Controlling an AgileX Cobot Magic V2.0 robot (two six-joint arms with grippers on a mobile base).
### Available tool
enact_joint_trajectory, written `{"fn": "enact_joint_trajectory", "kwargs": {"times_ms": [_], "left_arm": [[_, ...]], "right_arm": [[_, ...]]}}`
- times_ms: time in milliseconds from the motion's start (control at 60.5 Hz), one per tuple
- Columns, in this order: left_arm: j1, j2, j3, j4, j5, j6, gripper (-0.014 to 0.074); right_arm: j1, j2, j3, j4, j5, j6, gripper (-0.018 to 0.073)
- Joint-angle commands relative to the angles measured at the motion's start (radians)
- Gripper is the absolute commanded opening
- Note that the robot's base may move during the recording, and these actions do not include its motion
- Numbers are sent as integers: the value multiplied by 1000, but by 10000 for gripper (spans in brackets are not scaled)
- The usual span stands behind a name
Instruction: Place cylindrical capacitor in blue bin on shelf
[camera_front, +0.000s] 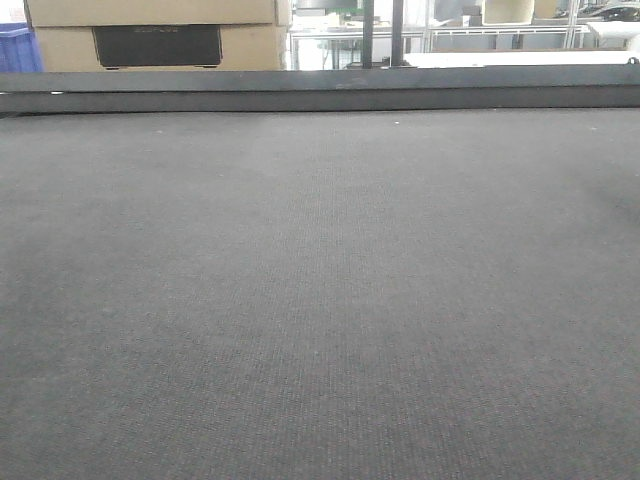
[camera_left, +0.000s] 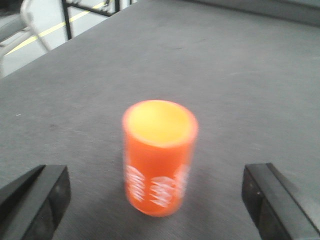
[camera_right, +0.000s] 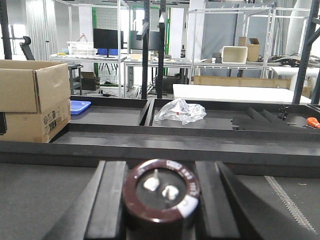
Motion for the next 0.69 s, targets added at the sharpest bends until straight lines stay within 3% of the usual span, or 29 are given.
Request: {"fn": "enact_joint_trajectory", "kwargs": {"times_ms": [0,165,678], "left_arm": [[19,54,-53,4,-26,8,602],[22,139,-141,61,-26,8,602],[24,251,-221,59,-42,8,575]], "right_arm": [[-2,-10,-5,-6,-23,-7,-99],[-2,-10,-5,-6,-21,-7,-99],[-2,-10,-5,-6,-19,-7,-99]]}}
